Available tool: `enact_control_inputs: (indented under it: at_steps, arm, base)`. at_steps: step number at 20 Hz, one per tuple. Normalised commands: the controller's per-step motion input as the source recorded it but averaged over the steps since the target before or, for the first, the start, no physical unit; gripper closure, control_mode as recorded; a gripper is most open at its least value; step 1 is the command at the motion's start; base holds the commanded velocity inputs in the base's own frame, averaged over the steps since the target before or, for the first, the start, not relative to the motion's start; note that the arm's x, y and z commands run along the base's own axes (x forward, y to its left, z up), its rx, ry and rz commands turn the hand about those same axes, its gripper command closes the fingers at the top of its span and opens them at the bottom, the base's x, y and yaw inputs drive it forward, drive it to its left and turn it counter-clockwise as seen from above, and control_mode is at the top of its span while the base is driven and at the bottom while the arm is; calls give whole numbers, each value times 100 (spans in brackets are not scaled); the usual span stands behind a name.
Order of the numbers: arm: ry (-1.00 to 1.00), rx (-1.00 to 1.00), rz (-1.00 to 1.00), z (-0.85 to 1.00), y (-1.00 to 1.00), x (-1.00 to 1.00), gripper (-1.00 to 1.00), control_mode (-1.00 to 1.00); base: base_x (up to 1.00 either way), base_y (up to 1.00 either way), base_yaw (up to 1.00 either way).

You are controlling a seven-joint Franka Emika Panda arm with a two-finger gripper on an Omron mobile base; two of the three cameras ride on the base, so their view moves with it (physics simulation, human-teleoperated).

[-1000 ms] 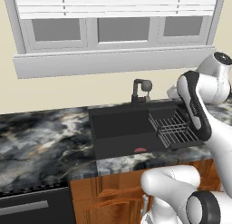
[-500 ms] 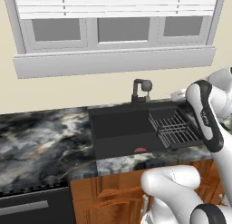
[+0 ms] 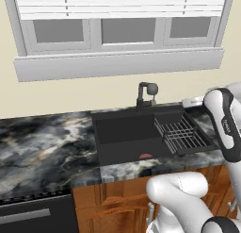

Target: Soak the sponge with water for a few seconds and then drop it inside the sink.

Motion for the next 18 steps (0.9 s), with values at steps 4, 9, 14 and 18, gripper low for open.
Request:
enact_control_inputs:
  at_steps: [4,9,14,18]
  arm:
    - [-13,5,6,0,0,0,-100,-100]
    - [-12,1,0,-5,3,0,-100,-100]
    - [-21,0,0,-17,2,0,-100,-100]
    - [-19,5,0,-21,0,0,-100,-100]
  base:
    - [0,0,0]
    - [0,0,0]
    - [0,0,0]
    - [0,0,0]
